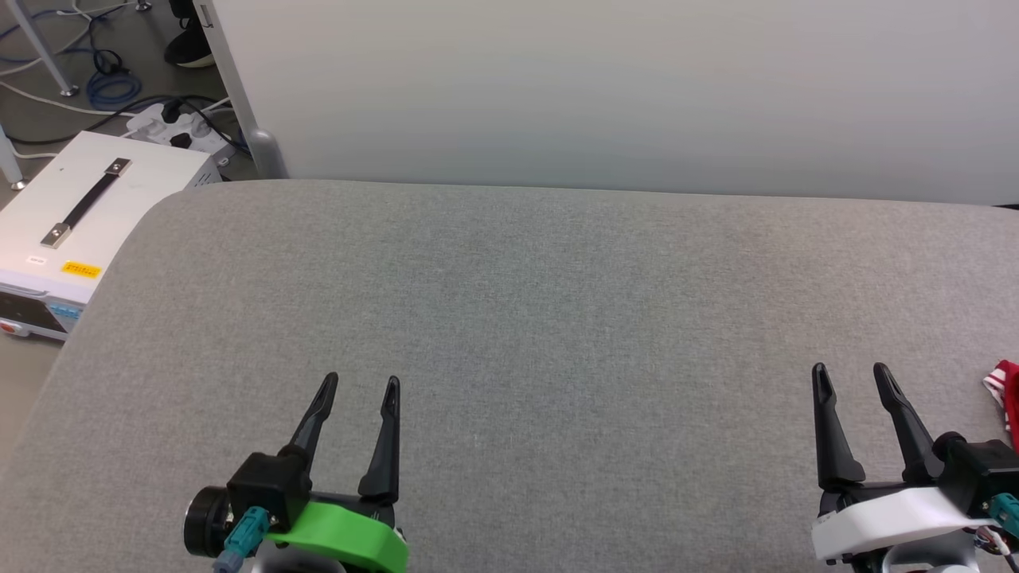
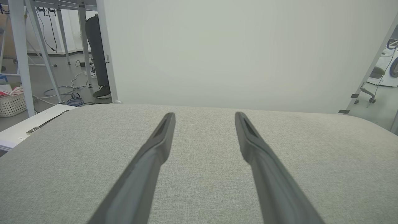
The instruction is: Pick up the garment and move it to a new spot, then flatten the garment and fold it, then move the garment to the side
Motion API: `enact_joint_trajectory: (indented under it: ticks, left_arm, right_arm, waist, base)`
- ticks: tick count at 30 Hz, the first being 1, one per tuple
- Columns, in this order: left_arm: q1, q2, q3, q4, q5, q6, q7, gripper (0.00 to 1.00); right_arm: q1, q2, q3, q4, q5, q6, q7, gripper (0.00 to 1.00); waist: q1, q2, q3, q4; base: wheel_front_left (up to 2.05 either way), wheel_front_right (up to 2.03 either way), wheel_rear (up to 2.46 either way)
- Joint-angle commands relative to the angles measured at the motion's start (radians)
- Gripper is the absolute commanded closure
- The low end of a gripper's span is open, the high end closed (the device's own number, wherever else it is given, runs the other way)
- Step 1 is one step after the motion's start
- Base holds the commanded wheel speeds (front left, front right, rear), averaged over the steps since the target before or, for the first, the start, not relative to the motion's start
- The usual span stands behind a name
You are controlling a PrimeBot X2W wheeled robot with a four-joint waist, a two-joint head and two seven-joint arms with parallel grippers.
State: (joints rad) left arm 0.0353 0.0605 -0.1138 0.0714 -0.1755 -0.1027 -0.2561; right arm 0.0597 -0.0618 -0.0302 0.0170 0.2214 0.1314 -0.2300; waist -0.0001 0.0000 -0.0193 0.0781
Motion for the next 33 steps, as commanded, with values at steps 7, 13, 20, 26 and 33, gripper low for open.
enact_joint_trajectory:
  ticks: [7,13,20,26,33]
  left_arm:
    - [0.015,-0.009,0.012,-0.005,0.001,-0.013,-0.006,0.0]
    - [0.004,-0.003,0.018,-0.006,0.0,-0.009,0.0,1.0]
    - [0.002,-0.002,0.022,-0.008,0.006,-0.005,0.01,1.0]
    - [0.0,-0.003,0.028,-0.012,0.017,0.002,0.026,1.0]
    - [-0.002,-0.003,0.033,-0.016,0.027,0.008,0.04,1.0]
  right_arm:
    - [0.001,0.007,0.0,0.004,-0.005,-0.001,-0.01,0.0]
    - [0.0,0.006,0.003,0.002,0.0,0.0,-0.004,1.0]
    - [-0.002,0.006,0.004,0.002,-0.007,0.0,0.005,1.0]
    - [-0.006,0.007,0.005,0.001,-0.021,0.0,0.02,1.0]
    - [-0.009,0.007,0.007,0.0,-0.033,0.0,0.033,1.0]
  waist:
    - [0.0001,0.0,0.007,-0.009]
    - [0.0001,0.0,0.014,-0.016]
    - [0.0001,0.0,0.015,-0.019]
    - [0.0001,0.0,0.015,-0.023]
    - [0.0001,0.0,0.016,-0.026]
  base:
    - [0.0,0.0,0.0]
    - [0.0,0.0,0.0]
    - [0.0,0.0,0.0]
    - [0.0,0.0,0.0]
    - [0.0,0.0,0.0]
